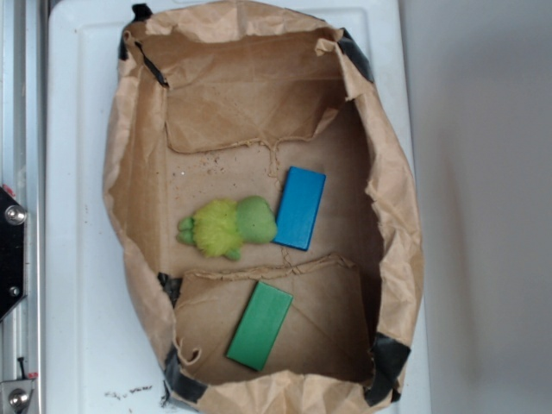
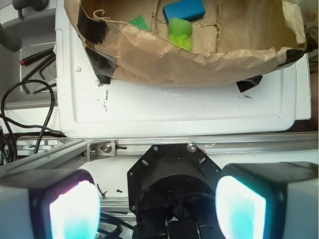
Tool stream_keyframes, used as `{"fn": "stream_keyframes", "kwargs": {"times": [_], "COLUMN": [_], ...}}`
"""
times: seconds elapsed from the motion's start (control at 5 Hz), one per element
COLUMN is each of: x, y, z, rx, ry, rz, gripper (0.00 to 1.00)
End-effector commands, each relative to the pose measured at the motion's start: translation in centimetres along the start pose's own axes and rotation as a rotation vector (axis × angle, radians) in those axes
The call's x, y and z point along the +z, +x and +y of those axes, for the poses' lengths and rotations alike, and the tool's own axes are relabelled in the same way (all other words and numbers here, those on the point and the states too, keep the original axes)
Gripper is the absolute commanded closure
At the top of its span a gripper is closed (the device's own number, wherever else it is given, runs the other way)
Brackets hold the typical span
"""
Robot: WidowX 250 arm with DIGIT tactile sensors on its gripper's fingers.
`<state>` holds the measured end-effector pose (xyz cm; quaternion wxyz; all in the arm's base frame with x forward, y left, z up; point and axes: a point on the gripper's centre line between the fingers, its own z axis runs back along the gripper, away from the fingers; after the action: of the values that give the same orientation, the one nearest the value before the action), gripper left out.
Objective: Grab the green block.
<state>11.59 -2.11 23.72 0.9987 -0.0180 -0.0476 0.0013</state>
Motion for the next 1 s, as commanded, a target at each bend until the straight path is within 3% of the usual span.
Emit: {"fn": "stream_keyframes", "kwargs": {"times": [0.0,0.4,0.6,0.8], "x": [0.0,-1.9,-3.0,-4.8], "y": [0.0,8.6,12.2,14.0], "z": [0.0,0.3,1.5,3.2], "rx": [0.0,0.168,0.246,0.434], "ry": [0.0,-0.021,-0.001,-0.074], "rz": [0.0,-0.039,-0.077,-0.133], "gripper": [0.0,0.0,0.0,0.0]}}
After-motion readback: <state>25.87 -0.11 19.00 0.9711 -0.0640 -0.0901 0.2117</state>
